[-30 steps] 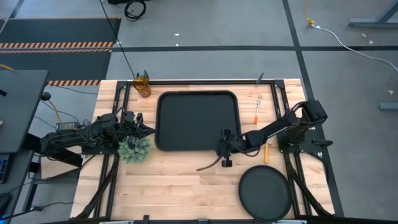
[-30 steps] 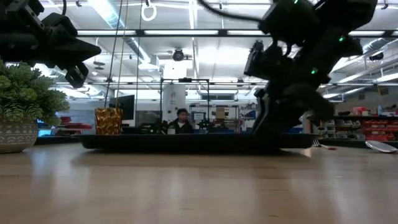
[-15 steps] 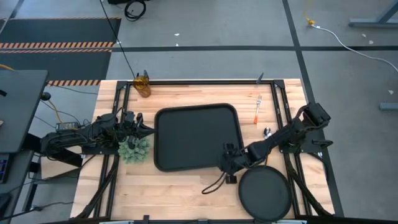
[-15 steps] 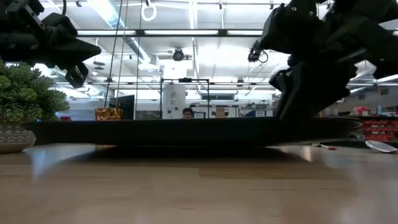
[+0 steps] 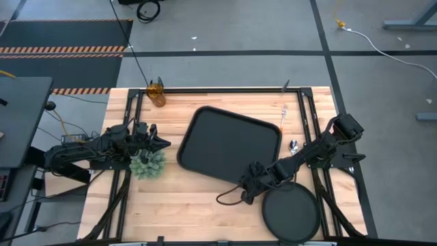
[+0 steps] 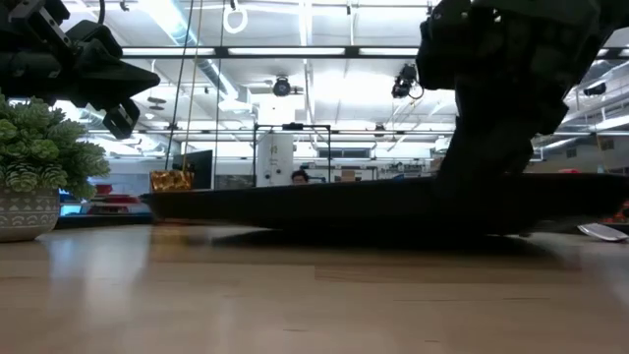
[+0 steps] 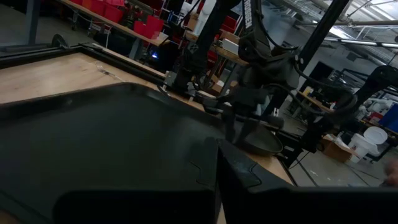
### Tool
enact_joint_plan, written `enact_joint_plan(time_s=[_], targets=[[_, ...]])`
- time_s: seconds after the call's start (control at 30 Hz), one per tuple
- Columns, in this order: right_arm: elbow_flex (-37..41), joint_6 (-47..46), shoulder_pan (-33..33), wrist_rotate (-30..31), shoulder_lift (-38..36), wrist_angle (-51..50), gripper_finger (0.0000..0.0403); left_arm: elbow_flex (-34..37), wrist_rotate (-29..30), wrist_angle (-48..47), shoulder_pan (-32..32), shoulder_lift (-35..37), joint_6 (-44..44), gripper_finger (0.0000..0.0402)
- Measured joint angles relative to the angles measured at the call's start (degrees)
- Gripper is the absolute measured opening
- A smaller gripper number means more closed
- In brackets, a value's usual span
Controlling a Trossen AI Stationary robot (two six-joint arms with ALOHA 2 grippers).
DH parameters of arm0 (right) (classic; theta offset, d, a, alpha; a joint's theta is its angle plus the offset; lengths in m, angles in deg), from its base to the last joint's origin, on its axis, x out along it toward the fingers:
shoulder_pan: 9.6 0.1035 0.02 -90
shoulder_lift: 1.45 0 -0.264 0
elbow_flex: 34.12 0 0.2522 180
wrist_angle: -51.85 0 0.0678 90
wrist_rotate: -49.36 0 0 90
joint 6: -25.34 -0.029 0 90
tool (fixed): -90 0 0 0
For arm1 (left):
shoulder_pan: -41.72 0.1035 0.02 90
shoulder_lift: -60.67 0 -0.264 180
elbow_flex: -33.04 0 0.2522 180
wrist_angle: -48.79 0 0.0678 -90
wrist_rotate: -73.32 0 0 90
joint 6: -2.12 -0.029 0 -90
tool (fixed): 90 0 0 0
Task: Pick and place plate/cup/fork/spoon on tray
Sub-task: Move the serving tray to the center of the table, then put the black plate on the black serving tray
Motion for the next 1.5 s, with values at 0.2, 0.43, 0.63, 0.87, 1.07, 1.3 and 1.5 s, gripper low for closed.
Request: enact_joint_plan(time_s=[0.2,0.43,0.63,0.87,1.07,1.3,1.5], targets=[[0.0,6.3,2.3,-1.3,0.0,7.1,0.0073,0.0,0.0,0.0,0.0,0.0,0.0,0.0011],[0.0,19.4,4.7,-2.8,0.0,6.7,0.0073,0.0,0.0,0.0,0.0,0.0,0.0,0.0011],[0.0,18.4,4.6,-0.7,0.0,6.4,0.0076,0.0,0.0,0.0,0.0,0.0,0.0,0.0011],[0.0,12.2,4.5,1.0,0.5,6.2,0.0112,0.0,0.0,0.0,0.0,0.0,0.0,0.0011],[0.0,10.5,4.7,-0.9,2.7,7.2,0.015,0.0,0.0,0.0,0.0,0.0,0.0,0.0011],[-1.0,14.1,4.8,-3.7,0.6,5.6,0.0164,0.0,0.0,0.1,0.0,0.0,0.0,0.0011],[-10.7,12.3,8.7,-5.0,-2.8,-13.5,0.0163,0.0,0.0,0.3,0.0,0.0,0.0,0.0011]])
